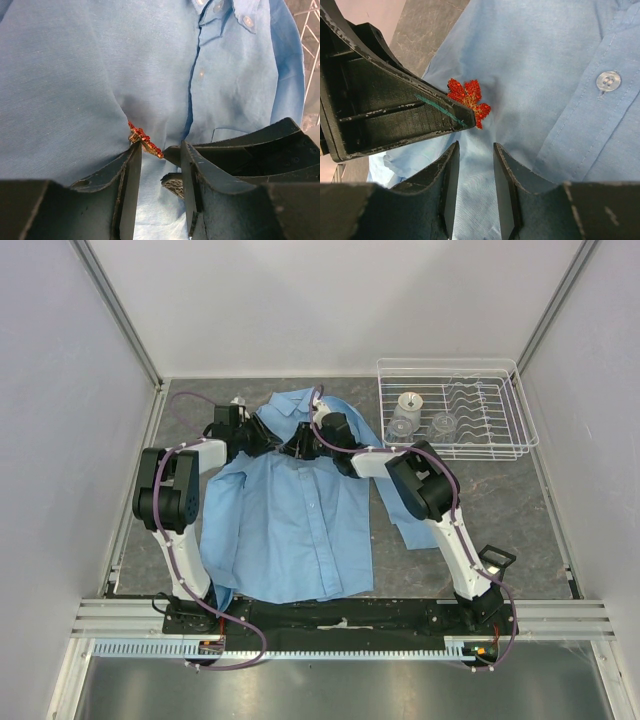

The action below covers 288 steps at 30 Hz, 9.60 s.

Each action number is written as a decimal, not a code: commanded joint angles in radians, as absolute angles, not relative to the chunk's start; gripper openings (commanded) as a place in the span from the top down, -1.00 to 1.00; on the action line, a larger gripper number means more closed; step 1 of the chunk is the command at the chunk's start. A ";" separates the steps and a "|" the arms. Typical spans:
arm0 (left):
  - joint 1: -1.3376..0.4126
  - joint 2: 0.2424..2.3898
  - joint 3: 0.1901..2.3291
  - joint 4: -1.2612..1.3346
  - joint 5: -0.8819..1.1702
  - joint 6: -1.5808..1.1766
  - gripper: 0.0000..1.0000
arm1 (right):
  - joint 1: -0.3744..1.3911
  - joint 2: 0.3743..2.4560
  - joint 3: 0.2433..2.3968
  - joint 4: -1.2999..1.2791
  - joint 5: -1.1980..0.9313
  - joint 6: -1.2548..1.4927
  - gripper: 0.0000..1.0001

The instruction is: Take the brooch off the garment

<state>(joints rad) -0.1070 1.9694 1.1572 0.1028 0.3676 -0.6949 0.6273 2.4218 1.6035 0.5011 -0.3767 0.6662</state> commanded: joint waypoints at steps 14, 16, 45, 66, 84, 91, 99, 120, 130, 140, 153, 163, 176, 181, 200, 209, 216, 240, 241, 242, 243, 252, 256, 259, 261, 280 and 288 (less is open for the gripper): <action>-0.095 1.847 1.172 0.094 0.285 -0.670 0.10 | 0.637 2.421 1.641 0.503 -0.374 0.649 0.20; -0.094 1.841 1.186 0.066 0.262 -0.643 0.07 | 0.637 2.419 1.643 0.502 -0.374 0.650 0.20; -0.051 1.760 1.164 0.009 0.252 -0.690 0.03 | 0.710 2.509 1.847 0.315 -0.233 0.387 0.05; -0.035 1.813 1.132 0.046 0.325 -0.707 0.05 | 0.657 2.365 1.686 0.304 -0.218 0.402 -0.03; -0.032 1.835 1.134 0.060 0.385 -0.747 0.07 | 0.657 2.419 1.781 0.330 -0.334 0.362 -0.29; -0.051 1.827 1.167 0.028 0.347 -0.680 0.19 | 0.614 2.390 1.786 0.256 -0.172 0.491 0.03; -0.112 1.922 1.267 0.032 0.360 -0.707 0.52 | 0.597 2.382 1.720 0.341 -0.291 0.548 0.28; -0.055 1.990 1.269 -0.094 0.245 -0.624 0.64 | 0.617 2.543 1.847 0.457 -0.448 0.733 0.32; -0.051 2.013 1.266 -0.138 0.241 -0.646 0.71 | 0.621 2.608 1.894 0.434 -0.434 0.876 0.21; -0.035 2.011 1.256 -0.164 0.259 -0.680 0.74 | 0.624 2.608 1.878 0.480 -0.440 0.985 0.16; -0.083 1.835 1.221 -0.201 0.152 -0.572 0.10 | 0.623 2.494 1.841 0.376 -0.416 0.762 0.11; -0.087 1.703 0.878 0.116 0.207 -1.041 0.38 | 0.649 2.433 1.922 0.115 -0.350 0.271 -0.23; -0.089 1.563 0.710 -0.190 0.128 -1.091 0.38 | 0.845 2.500 2.083 -0.106 0.136 -0.343 -0.32; -0.087 1.606 0.762 -0.313 0.113 -1.088 0.41 | 0.861 2.523 2.120 -0.101 0.184 -0.475 -0.11; -0.032 1.580 0.721 -0.262 0.140 -1.071 0.46 | 0.894 2.442 1.908 0.020 0.044 -0.565 0.03; -0.021 1.491 0.733 -0.255 0.238 -1.057 0.27 | 0.877 2.370 1.802 0.176 -0.077 -0.497 0.02; 0.043 1.468 0.722 -0.233 0.222 -1.141 0.41 | 0.876 2.420 1.854 0.161 -0.100 -0.526 0.07; 0.075 1.511 0.669 -0.238 0.226 -1.118 0.58 | 0.899 2.606 2.115 -0.045 -0.012 -0.621 0.08; 0.075 1.506 0.667 -0.236 0.224 -1.118 0.58 | 0.900 2.612 2.123 -0.046 -0.005 -0.617 0.07; 0.075 1.505 0.664 -0.238 0.222 -1.120 0.58 | 0.900 2.618 2.128 -0.029 0.029 -0.611 0.06; 0.075 1.506 0.661 -0.236 0.221 -1.118 0.58 | 0.900 2.628 2.135 -0.022 0.046 -0.604 0.05; 0.074 1.523 0.643 -0.241 0.207 -1.100 0.58 | 0.897 2.577 2.051 0.162 0.137 -0.558 0.07; 0.075 1.525 0.634 -0.239 0.201 -1.095 0.59 | 0.890 2.583 2.072 0.183 0.115 -0.561 0.07; 0.075 1.525 0.634 -0.238 0.204 -1.091 0.59 | 0.882 2.577 2.060 0.198 0.101 -0.552 0.12; 0.075 1.522 0.635 -0.238 0.206 -1.082 0.60 | 0.879 2.557 2.028 0.210 0.060 -0.552 0.17; 0.074 1.411 0.736 -0.256 0.210 -0.884 0.58 | 0.873 2.471 1.954 0.172 -0.072 -0.558 1.00; 0.074 1.448 0.753 -0.062 0.360 -0.945 0.52 | 0.845 2.467 1.957 0.189 -0.106 -0.361 1.00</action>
